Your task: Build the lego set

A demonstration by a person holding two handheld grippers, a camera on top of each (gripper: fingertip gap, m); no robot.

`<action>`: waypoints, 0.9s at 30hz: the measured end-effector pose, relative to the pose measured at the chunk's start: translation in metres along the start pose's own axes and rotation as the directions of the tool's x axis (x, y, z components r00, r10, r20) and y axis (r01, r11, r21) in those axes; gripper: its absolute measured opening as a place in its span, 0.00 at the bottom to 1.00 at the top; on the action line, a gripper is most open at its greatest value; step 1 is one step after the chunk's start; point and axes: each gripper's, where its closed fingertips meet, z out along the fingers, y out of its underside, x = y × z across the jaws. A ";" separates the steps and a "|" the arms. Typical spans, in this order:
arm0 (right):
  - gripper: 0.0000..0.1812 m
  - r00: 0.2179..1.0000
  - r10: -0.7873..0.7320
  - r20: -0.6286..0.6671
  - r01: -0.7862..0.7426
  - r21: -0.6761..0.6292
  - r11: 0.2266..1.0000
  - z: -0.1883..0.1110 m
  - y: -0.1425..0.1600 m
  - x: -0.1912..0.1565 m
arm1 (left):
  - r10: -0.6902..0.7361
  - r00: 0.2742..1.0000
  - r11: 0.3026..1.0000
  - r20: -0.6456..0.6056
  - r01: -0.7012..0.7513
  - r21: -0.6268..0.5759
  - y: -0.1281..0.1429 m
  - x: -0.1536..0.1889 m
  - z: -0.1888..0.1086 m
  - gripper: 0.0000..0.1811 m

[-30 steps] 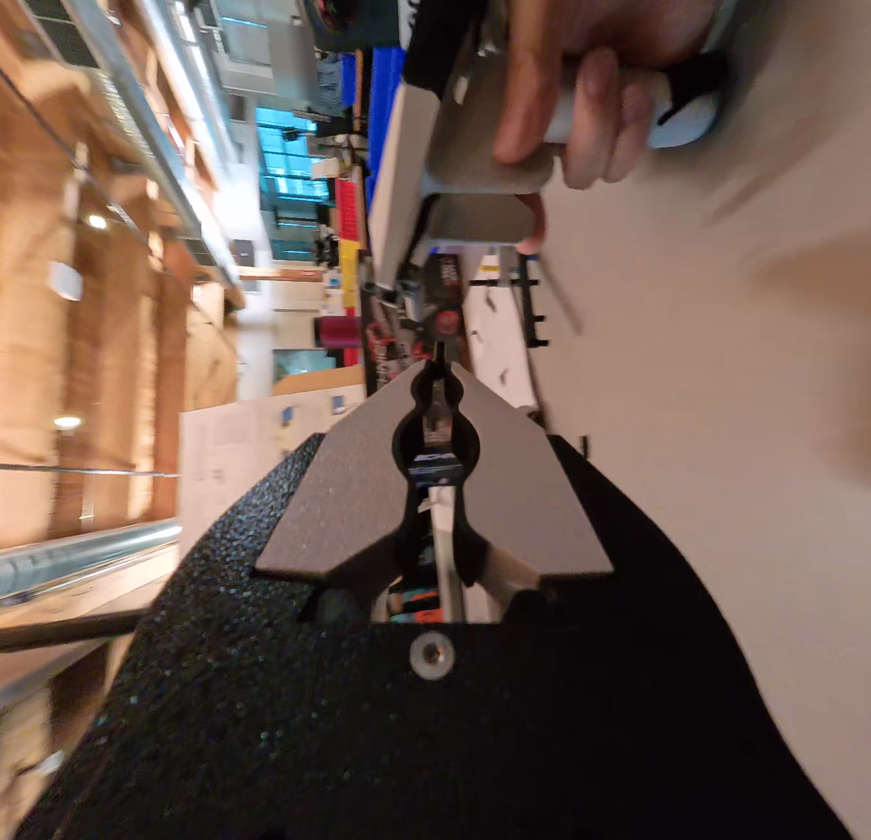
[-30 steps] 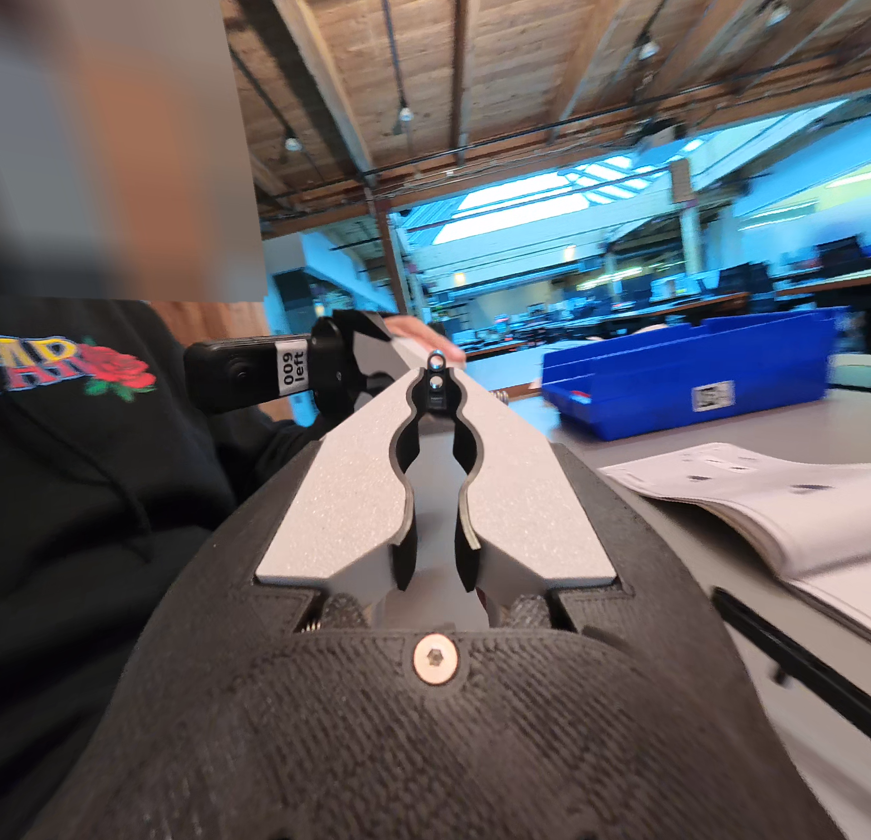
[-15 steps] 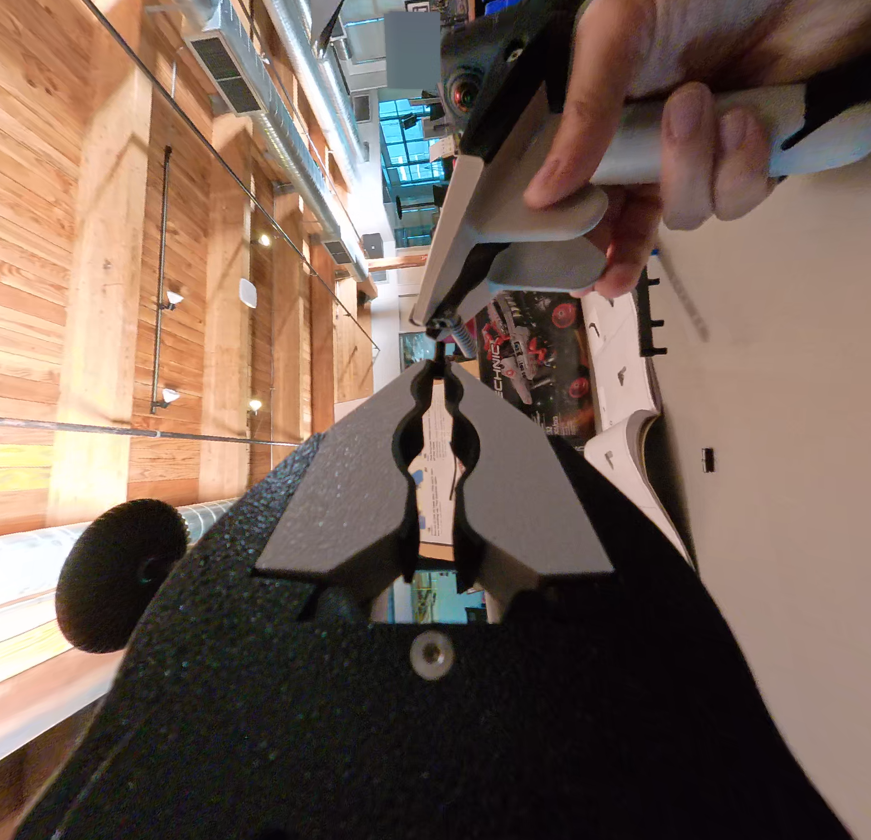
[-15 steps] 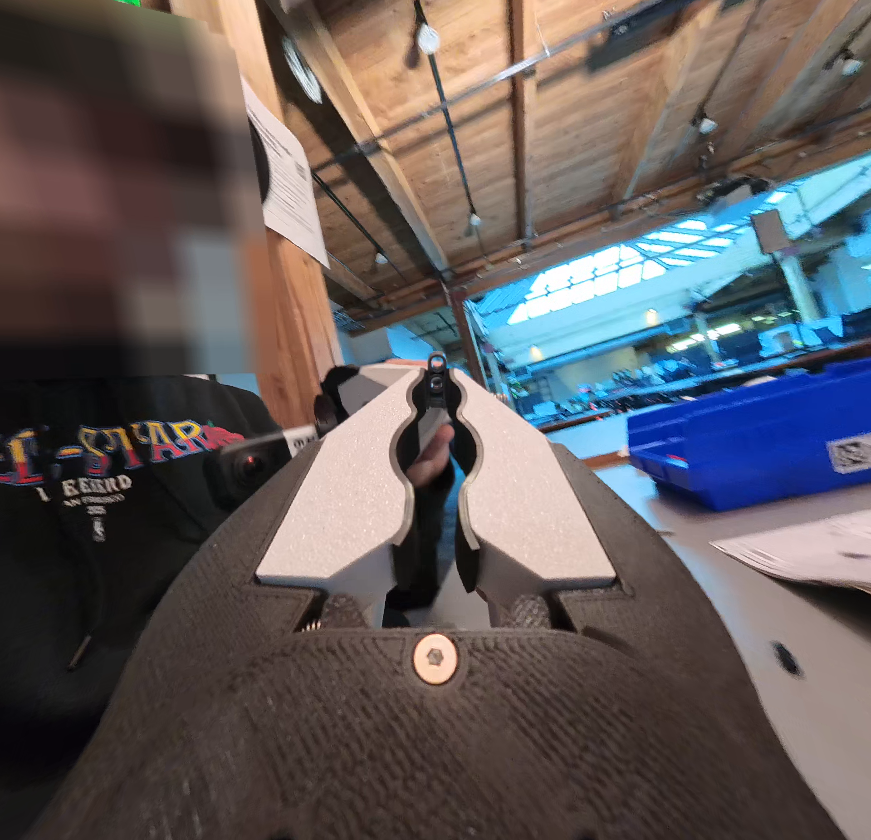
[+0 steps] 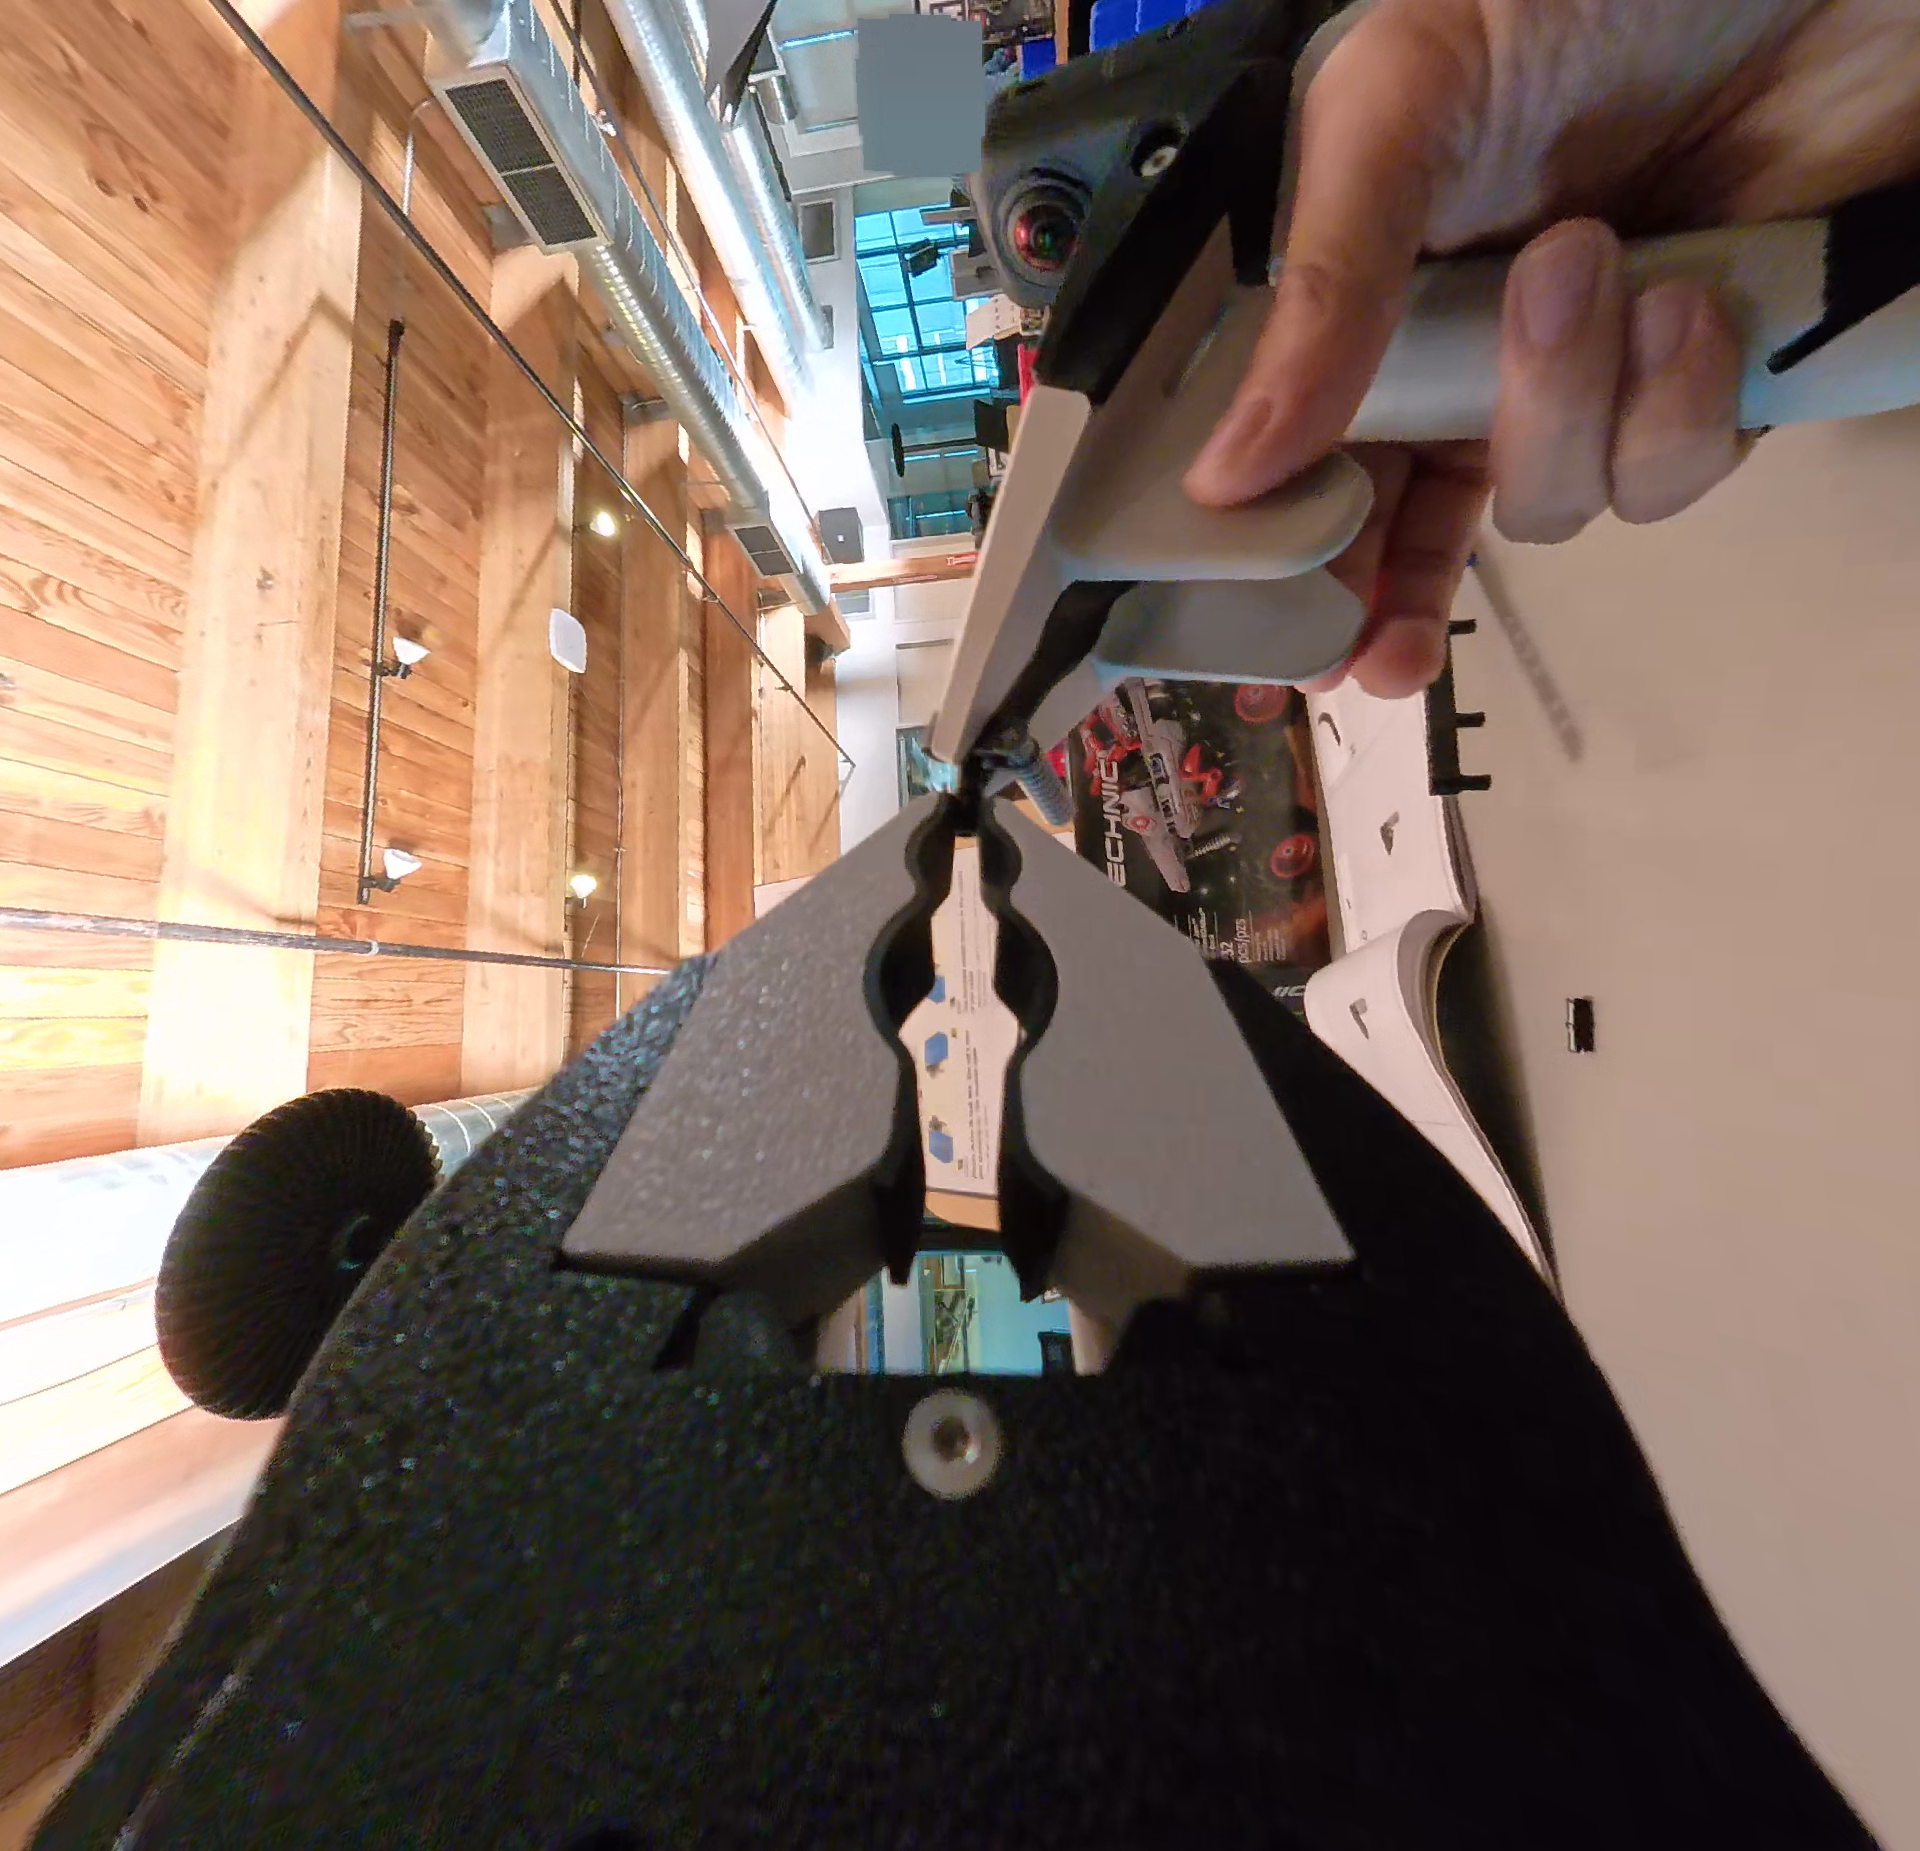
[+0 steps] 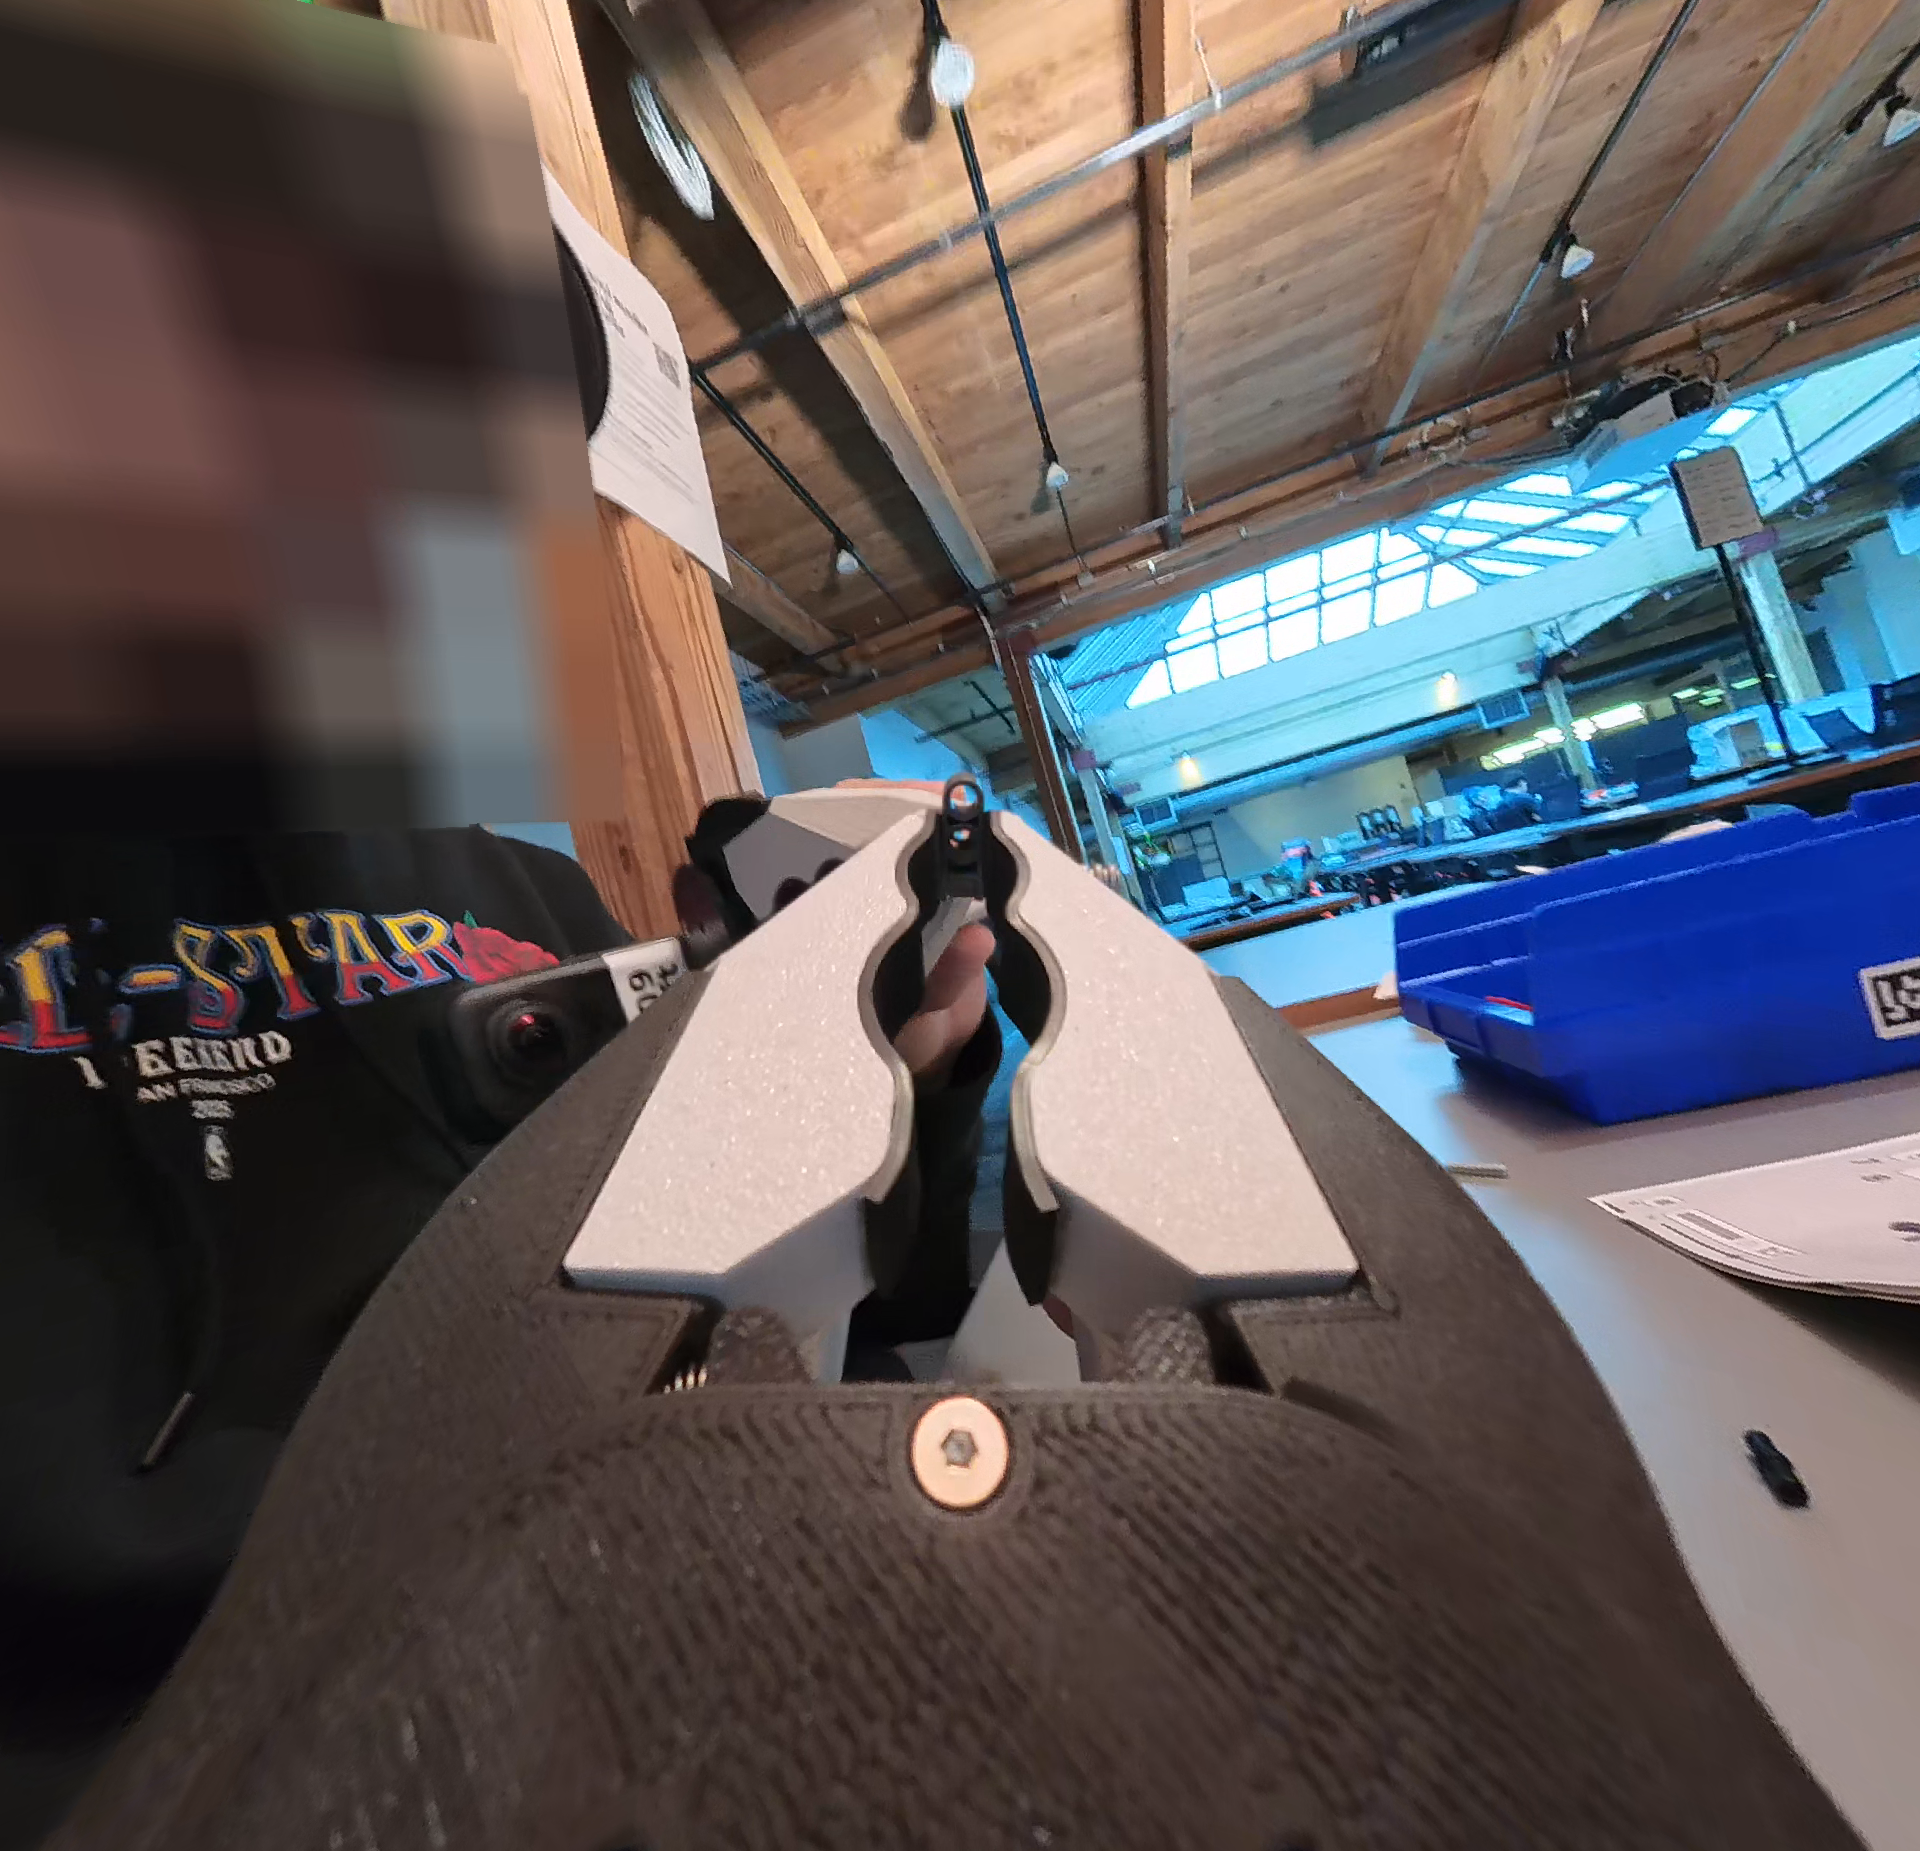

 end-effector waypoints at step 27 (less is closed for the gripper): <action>0.03 0.999 -0.042 -0.030 0.037 -0.143 0.989 0.003 0.021 0.001 | -0.135 0.962 0.982 -0.238 0.162 0.098 0.005 0.013 -0.008 0.00</action>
